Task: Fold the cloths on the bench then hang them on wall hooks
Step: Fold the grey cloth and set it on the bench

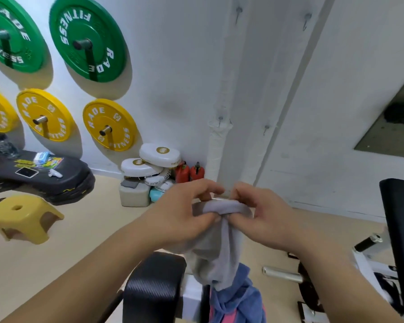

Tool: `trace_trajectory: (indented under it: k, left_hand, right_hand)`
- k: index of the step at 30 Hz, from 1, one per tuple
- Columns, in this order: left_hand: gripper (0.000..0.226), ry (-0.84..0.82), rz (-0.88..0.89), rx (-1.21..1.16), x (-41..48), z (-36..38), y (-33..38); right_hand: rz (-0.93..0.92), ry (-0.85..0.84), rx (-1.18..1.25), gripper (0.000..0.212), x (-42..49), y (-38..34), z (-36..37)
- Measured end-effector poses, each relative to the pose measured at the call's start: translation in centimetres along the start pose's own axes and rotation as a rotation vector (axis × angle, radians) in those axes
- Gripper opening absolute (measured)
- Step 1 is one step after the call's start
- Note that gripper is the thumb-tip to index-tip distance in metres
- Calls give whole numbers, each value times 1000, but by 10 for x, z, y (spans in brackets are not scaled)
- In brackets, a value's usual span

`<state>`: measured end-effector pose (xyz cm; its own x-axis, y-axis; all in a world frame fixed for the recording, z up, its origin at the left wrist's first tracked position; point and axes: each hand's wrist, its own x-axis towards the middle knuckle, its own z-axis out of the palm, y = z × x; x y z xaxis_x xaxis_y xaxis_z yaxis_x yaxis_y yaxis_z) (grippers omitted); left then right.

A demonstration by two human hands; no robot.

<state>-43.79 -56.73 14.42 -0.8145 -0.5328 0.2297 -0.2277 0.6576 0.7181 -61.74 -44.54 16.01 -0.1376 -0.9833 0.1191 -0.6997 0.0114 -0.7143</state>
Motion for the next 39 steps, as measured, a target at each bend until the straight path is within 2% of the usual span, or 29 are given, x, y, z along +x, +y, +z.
trace_trajectory:
  k: [2,3,8,10,13,15,17,20,21,22,24,25,27,29,33,36,39]
  left_hand:
    - [16,56,-50,-5,0,-8,-2]
    - [11,54,-91,-25,-1,-14,-4]
    - [11,-5,-214,-34,-7,-43,-21]
    - [11,-20,-277,-97,-12,-51,-33]
    - [9,-11,-343,-33,-22,-48,-54]
    - [8,89,-342,-72,-26,-41,-63]
    - [10,141,-331,-154,-28,-30,-66]
    - [70,-1,-328,-183,-28,2,-69]
    - [83,-17,-330,-193,-27,14,-69]
    - [83,10,-322,-216,-25,26,-68]
    - [64,121,-291,-281,-18,42,-63]
    - [49,150,-277,-300,-15,47,-60]
    - [25,144,-262,-289,-12,54,-54]
    - [15,83,-251,-285,-13,59,-52]
    - [34,-125,-206,-277,-23,79,-46]
    - [21,-81,-173,-291,-26,101,-40]
    - [28,-68,-183,-307,-29,110,-43]
  right_hand:
    - [-12,66,-16,24,6,-3,-6]
    - [-12,98,-10,27,9,-4,-8]
    - [44,315,55,36,26,2,-9]
    - [122,443,93,35,35,10,-11]
    - [250,551,132,35,40,22,-11]
    - [296,517,156,35,38,25,-6]
    - [320,426,284,35,33,23,4]
    - [332,363,462,34,26,18,22]
    - [337,362,475,36,24,16,26]
    - [338,352,484,39,22,14,30]
    - [350,333,516,41,15,13,34]
    - [362,325,534,34,11,14,35]
    - [406,304,551,14,2,17,34]
    - [448,312,544,6,-5,22,34]
    - [542,403,517,25,-16,30,37]
    - [564,403,548,25,-25,34,45]
    - [615,448,606,19,-32,45,49]
